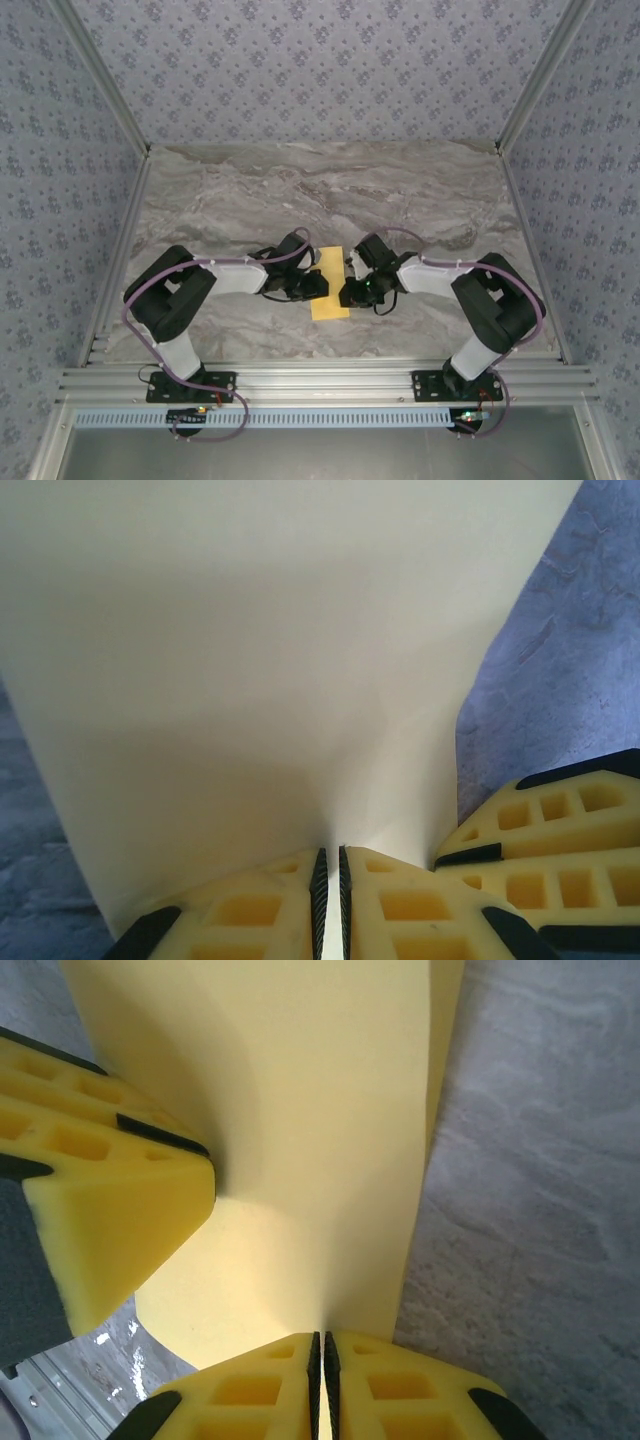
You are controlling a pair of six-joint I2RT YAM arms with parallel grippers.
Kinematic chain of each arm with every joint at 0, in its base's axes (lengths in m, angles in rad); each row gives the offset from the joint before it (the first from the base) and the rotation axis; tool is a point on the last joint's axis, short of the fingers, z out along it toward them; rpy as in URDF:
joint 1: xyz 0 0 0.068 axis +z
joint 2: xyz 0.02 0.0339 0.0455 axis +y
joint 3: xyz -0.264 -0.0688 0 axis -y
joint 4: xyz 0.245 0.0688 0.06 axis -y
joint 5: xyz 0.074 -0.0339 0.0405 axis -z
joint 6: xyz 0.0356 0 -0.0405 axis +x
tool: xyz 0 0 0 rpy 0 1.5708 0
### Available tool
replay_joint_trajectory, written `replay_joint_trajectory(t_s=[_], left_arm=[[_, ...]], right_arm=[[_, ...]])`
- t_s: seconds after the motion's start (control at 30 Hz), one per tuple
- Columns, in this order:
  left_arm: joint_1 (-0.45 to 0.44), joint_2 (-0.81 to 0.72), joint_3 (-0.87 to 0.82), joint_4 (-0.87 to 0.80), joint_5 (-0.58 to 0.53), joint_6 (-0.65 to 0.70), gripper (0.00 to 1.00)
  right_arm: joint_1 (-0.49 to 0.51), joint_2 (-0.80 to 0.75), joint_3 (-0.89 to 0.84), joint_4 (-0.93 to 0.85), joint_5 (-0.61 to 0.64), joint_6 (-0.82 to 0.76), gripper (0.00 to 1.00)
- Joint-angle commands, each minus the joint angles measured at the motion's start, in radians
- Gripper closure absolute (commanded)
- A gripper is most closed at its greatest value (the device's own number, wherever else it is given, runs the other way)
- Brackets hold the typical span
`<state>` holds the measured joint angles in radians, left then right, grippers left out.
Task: Fold a paper plane with a square sheet of paper (fold left side to right side)
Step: Hold the square sheet of paper at the center of the table.
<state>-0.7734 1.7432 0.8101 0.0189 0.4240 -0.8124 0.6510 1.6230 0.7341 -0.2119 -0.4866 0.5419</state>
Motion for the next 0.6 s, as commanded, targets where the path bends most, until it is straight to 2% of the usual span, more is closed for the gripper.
replay_joint_trajectory(t_s=[0.0,0.23,0.57], left_arm=[[-0.001,0.004,0.029,-0.082,-0.037,0.022,0.85],[0.043,-0.014,0.084,-0.108,-0.028,0.063,0.83],[0.078,0.091,0.115,-0.115,-0.060,0.112,0.82]], right_arm=[[0.011,0.051,0.007,-0.068,0.047,-0.003,0.85],[0.000,0.060,0.009,-0.151,0.133,-0.030,0.86],[-0.009,0.063,0.021,-0.212,0.182,-0.070,0.88]])
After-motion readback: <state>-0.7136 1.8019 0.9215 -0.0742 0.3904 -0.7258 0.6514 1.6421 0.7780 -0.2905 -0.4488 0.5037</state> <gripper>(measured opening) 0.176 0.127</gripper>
